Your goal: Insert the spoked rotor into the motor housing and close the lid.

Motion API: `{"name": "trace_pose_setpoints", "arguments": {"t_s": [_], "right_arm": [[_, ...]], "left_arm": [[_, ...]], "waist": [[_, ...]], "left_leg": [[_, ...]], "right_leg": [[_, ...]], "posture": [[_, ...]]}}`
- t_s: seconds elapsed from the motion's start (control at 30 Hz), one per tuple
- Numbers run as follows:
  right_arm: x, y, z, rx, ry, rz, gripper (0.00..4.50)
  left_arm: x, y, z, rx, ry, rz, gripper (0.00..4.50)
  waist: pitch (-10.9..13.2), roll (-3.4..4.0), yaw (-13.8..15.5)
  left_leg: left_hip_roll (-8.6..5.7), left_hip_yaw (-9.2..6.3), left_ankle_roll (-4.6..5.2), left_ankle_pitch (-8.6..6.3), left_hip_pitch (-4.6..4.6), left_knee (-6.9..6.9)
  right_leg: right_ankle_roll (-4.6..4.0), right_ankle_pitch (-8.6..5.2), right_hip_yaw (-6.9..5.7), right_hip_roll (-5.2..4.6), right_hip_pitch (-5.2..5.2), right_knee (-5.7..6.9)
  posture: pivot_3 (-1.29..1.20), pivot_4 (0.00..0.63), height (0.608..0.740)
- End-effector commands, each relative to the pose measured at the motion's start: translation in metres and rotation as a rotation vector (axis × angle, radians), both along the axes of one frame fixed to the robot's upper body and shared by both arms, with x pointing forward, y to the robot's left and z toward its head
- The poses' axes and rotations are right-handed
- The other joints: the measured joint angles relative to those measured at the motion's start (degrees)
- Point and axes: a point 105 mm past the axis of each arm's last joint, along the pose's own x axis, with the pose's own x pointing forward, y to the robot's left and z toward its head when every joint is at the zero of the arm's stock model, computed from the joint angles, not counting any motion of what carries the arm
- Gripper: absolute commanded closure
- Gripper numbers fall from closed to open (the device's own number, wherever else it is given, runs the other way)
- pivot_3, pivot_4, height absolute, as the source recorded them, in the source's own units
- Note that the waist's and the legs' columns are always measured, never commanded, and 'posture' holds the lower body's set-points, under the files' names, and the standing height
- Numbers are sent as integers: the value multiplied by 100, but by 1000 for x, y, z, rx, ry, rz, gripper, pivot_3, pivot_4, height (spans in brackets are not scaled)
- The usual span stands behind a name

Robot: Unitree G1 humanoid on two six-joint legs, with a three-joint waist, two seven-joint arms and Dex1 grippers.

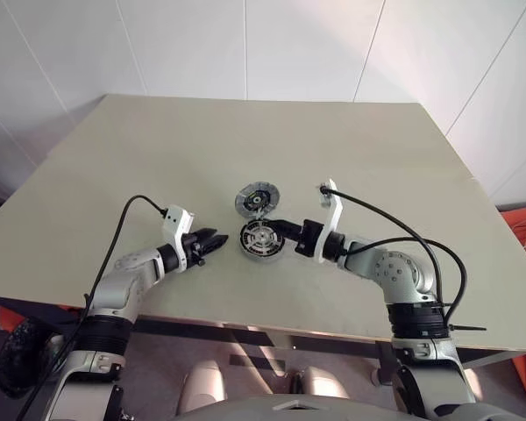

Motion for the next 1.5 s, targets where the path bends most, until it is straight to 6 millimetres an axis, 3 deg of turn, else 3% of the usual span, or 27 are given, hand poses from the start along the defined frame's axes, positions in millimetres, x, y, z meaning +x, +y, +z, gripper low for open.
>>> {"name": "trace_pose_setpoints", "arguments": {"t_s": [0.03,0.27,0.4,0.47,0.63,0.87,1.07,1.27,1.47,1.5], "right_arm": [[-1,9,25,-2,-122,50,4461],[-7,24,2,-121,-100,118,4461],[1,23,-19,-173,-34,78,4461],[3,23,-20,-177,-35,72,4461],[5,20,-14,-176,-55,74,4461],[7,11,23,-89,-181,68,4461],[8,-18,42,-97,-252,14,4461],[10,-47,37,-319,-375,4,4461],[10,-55,49,-501,-646,120,4461],[12,-56,51,-550,-696,142,4289]], "left_arm": [[3,2,7,0,-32,9,2201],[5,3,8,3,-37,11,2201],[4,5,9,6,-41,16,2201],[4,6,10,6,-42,21,2201],[3,8,9,8,-43,32,2201],[6,7,10,2,-44,34,2201],[9,6,18,-35,-33,17,2201],[13,2,28,-6,-83,-10,2201],[22,-3,41,-2,-130,-3,2201],[23,-4,43,-1,-137,-5,2201]], "waist": [[0,0,0],[0,0,-1],[0,-1,-6],[0,-1,-9],[0,-2,-7],[0,-3,2],[1,-4,1],[1,-5,8],[4,-7,-1],[4,-7,-4]], "left_leg": [[0,0,0,0,0,0],[0,0,0,0,1,0],[0,0,0,0,2,1],[0,0,0,0,2,1],[0,0,-1,0,6,3],[0,-2,0,0,7,5],[1,-2,0,0,7,3],[0,-1,1,0,6,5],[1,0,4,-1,-1,7],[0,0,4,-2,-1,9]], "right_leg": [[0,0,0,0,0,0],[0,0,0,0,1,1],[0,0,0,0,1,1],[-1,1,0,0,1,3],[-1,1,1,0,16,4],[-2,1,0,0,13,3],[-2,2,0,1,13,3],[-2,2,0,1,13,2],[-2,2,0,1,13,4],[-2,2,0,1,14,4]], "posture": [[0,0,740],[0,0,740],[0,0,740],[0,0,740],[0,0,740],[0,0,740],[0,0,740],[0,0,740],[0,0,740],[0,0,740]]}}
